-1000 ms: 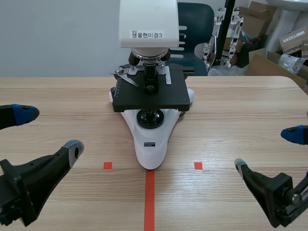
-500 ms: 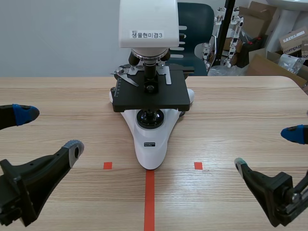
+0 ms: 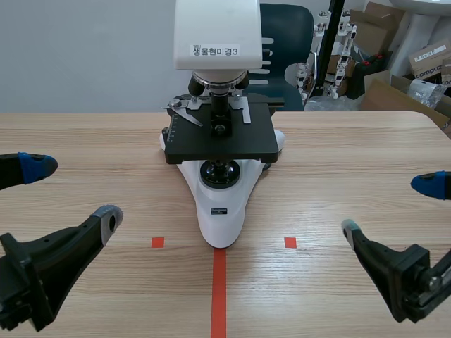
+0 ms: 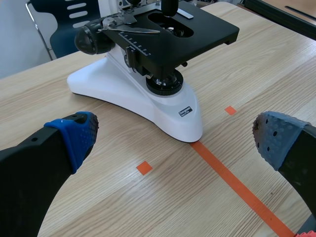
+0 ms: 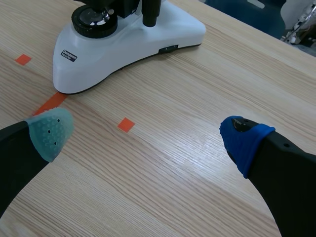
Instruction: Point at the revolving nosepiece
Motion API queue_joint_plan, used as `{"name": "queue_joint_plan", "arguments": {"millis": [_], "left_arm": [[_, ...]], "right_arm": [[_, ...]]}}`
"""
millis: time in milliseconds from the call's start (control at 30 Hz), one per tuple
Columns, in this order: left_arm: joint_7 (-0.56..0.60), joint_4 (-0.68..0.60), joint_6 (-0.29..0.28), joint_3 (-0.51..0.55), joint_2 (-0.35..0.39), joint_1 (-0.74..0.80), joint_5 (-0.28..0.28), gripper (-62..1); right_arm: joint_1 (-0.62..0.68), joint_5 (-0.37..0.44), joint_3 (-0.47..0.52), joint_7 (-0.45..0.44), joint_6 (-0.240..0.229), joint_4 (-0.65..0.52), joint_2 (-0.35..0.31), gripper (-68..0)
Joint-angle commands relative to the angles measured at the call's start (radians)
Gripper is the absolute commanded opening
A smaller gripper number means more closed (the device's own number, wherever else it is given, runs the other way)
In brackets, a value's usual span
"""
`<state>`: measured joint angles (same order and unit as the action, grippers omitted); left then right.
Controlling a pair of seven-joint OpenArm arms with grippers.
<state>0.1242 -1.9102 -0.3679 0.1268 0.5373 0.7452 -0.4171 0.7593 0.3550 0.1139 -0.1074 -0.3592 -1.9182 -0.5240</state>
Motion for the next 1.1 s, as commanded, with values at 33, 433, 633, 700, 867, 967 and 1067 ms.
{"name": "queue_joint_plan", "arguments": {"millis": [33, 433, 633, 700, 867, 967, 1067], "left_arm": [[0.014, -0.017, 0.002, -0.002, -0.005, 0.0, -0.01, 1.4], [0.014, -0.017, 0.002, -0.002, -0.005, 0.0, -0.01, 1.4], [0.014, -0.017, 0.002, -0.002, -0.005, 0.0, -0.01, 1.4], [0.015, -0.017, 0.002, -0.002, -0.005, 0.0, -0.01, 1.4], [0.015, -0.017, 0.002, -0.002, -0.005, 0.0, -0.01, 1.4], [0.014, -0.017, 0.002, -0.002, -0.005, 0.0, -0.009, 1.4], [0.014, -0.017, 0.002, -0.002, -0.005, 0.0, -0.01, 1.4]], "right_arm": [[-0.011, 0.011, 0.01, -0.016, 0.003, -0.011, -0.01, 0.4], [-0.011, -0.064, 0.01, -0.155, -0.05, -0.01, -0.011, -23.5], [-0.011, -0.101, 0.01, -0.216, -0.03, -0.01, -0.016, -25.2], [-0.011, -0.101, 0.01, -0.233, 0.008, -0.01, -0.016, -35.3], [-0.021, -0.101, 0.01, -0.338, 0.023, 0.055, -0.016, -67.0], [-0.063, -0.1, 0.01, -0.422, 0.023, 0.148, -0.013, -66.9], [-0.13, -0.101, 0.003, -0.491, 0.018, 0.248, -0.013, -66.9]]}}
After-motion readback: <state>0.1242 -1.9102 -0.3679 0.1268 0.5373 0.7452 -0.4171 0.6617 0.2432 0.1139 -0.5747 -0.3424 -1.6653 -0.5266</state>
